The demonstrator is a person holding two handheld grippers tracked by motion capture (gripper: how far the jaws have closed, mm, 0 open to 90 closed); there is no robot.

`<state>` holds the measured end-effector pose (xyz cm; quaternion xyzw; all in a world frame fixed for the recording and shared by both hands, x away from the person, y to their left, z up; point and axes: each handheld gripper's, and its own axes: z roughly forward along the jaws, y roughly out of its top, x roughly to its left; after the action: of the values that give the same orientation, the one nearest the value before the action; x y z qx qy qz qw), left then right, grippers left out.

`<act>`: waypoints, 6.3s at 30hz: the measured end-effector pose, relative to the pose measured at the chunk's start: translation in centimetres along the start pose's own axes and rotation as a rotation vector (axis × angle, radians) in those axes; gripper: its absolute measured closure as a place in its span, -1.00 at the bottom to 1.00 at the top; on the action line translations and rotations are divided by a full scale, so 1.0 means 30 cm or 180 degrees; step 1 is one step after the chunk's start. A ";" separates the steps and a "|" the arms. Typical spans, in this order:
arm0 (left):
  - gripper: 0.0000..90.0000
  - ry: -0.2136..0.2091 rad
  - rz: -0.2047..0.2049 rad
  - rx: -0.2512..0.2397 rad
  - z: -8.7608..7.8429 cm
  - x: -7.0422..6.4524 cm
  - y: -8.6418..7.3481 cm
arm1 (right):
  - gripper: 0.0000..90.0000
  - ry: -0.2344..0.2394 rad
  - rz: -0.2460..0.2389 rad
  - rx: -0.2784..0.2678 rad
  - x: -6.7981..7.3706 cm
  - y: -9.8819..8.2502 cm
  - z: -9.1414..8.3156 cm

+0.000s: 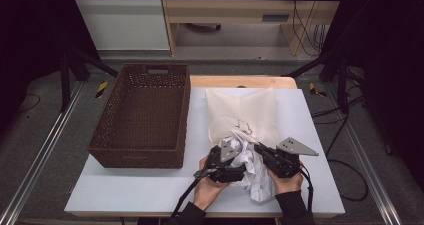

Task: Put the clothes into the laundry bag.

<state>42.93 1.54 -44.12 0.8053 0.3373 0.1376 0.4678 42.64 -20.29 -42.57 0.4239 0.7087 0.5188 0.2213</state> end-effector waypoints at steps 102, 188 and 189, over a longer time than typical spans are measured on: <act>0.81 0.0048 0.0310 0.0318 0.167 -0.041 0.063 | 0.96 0.0099 0.0048 -0.0124 0.009 0.020 -0.026; 0.05 0.0308 -0.0105 0.0015 -0.073 0.114 -0.076 | 0.96 0.0049 -0.0018 -0.0117 0.014 0.009 -0.024; 0.06 0.0345 -0.0085 0.0073 -0.053 0.117 -0.082 | 0.96 0.0045 -0.0019 -0.0119 0.014 0.009 -0.024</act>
<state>43.64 5.78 -45.71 0.7974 0.3745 0.1710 0.4413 41.97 -20.31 -42.01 0.4139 0.7016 0.5343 0.2256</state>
